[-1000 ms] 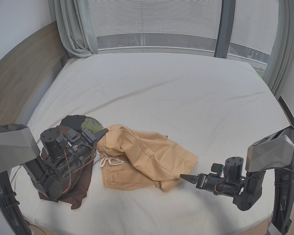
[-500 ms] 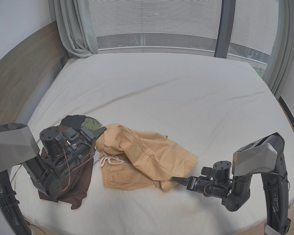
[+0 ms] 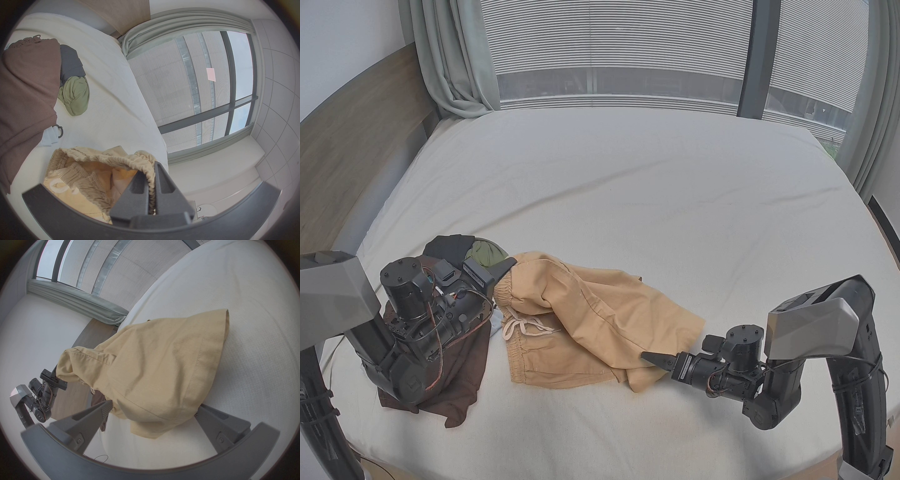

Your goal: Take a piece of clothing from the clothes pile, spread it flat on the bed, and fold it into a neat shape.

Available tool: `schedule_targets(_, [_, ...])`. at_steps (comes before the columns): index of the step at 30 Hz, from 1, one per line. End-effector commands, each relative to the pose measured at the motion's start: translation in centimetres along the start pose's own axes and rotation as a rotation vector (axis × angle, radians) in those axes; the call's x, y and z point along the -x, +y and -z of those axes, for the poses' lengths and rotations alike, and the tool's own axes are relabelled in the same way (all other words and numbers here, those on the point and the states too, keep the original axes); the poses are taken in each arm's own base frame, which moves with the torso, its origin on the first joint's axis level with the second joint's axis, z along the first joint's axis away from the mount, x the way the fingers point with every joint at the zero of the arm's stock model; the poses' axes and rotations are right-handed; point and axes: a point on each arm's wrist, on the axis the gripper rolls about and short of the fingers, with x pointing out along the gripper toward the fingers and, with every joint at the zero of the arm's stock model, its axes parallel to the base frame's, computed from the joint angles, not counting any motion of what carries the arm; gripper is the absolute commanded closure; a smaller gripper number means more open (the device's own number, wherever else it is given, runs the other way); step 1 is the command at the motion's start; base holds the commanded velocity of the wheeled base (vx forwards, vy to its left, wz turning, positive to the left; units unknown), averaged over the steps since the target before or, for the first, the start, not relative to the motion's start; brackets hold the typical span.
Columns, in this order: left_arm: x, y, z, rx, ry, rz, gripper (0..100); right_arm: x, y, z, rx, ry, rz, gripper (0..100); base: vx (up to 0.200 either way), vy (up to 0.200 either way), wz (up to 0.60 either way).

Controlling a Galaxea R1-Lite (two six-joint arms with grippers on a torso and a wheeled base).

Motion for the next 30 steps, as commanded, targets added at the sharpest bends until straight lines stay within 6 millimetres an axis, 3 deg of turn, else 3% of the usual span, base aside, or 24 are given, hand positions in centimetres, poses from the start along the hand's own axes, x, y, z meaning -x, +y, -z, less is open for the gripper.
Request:
schedule_targets(1, [-0.1, 0.2, -0.3, 0.001, -0.009, -0.003, 100, 1.0, 1.5, -0.7, 0.006, -0.007, -0.035, 0, 0.000, 0.000, 0.00])
schedule_targets(15, [-0.2, 0.4, -0.2, 0.002, -0.007, -0.007, 100, 4.4, 5.5, -2.7, 0.044, -0.031, -0.147, 0, 0.000, 0.000, 0.00])
schedule_targets(30, [-0.2, 0.4, -0.2, 0.002, -0.008, -0.006, 100, 1.7, 4.2, -1.7, 0.044, -0.002, -0.141, 0, 0.000, 0.000, 0.00])
